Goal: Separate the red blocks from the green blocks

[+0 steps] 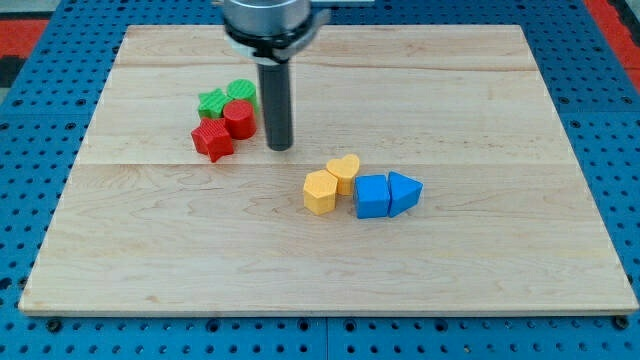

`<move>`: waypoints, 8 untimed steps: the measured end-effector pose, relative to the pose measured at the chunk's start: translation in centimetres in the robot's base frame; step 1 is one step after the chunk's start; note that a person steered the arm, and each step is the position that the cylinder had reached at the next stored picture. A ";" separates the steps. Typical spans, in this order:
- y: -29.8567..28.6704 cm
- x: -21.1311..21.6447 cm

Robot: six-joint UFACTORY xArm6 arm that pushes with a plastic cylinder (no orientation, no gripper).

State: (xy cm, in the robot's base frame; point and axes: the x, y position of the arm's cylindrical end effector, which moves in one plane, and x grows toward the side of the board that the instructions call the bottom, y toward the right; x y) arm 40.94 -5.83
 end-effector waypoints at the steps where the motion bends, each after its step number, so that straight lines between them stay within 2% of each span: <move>1: 2.0 -1.1; 2: 0.9 -4.2; 3: -2.6 -4.6; 4: -6.0 -2.5; 6: -5.9 0.6; 7: -8.8 1.5; 8: -13.7 -1.0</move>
State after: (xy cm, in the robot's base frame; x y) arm 39.94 -19.55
